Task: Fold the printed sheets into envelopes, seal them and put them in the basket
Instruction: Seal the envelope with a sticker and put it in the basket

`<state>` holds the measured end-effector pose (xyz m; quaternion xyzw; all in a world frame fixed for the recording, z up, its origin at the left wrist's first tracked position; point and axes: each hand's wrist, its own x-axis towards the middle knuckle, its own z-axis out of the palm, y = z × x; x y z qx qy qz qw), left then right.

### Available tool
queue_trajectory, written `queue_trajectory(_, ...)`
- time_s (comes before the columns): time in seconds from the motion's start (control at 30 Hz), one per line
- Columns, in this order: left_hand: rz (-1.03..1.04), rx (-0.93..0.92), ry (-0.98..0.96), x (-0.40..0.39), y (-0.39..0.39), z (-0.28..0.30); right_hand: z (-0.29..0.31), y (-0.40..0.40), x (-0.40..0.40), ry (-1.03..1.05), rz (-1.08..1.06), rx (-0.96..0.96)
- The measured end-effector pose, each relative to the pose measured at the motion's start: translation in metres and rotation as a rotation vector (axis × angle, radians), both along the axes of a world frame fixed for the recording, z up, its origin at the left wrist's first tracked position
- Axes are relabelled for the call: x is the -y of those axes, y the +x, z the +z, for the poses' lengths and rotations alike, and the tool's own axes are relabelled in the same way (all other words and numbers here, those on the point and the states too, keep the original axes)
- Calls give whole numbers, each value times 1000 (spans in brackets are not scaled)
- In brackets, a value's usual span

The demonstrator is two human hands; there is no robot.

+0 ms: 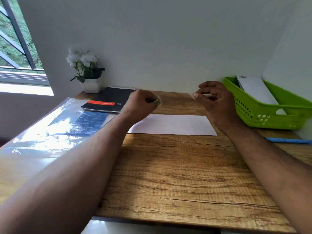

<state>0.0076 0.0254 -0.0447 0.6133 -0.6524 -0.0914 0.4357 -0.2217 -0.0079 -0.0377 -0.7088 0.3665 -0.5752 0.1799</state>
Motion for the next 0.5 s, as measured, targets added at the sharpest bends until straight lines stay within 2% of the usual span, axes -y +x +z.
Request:
queue_trajectory(0.17,126,189,119,4,16,-5,0,-2,0,37,52,-21)
queue_trajectory(0.27,227,295,46,4,9,1,2,-1,-2,-23,51,-56)
queue_trajectory(0.3,238,240,-1,3,3,4,3,0,-5,-97,54,-109)
queue_trajectory(0.33,205,92,-20,0,-4,8,3,1,-8,-198,58,-183)
queue_trajectory(0.4,29,-306,97,-9,-22,14,4,5,-14,-415,43,-368)
queue_trajectory(0.43,-60,-443,188,-14,-29,16,4,8,-16,-497,24,-451)
queue_trajectory(0.5,-180,-602,288,-18,-36,18,4,11,-17,-604,-9,-563)
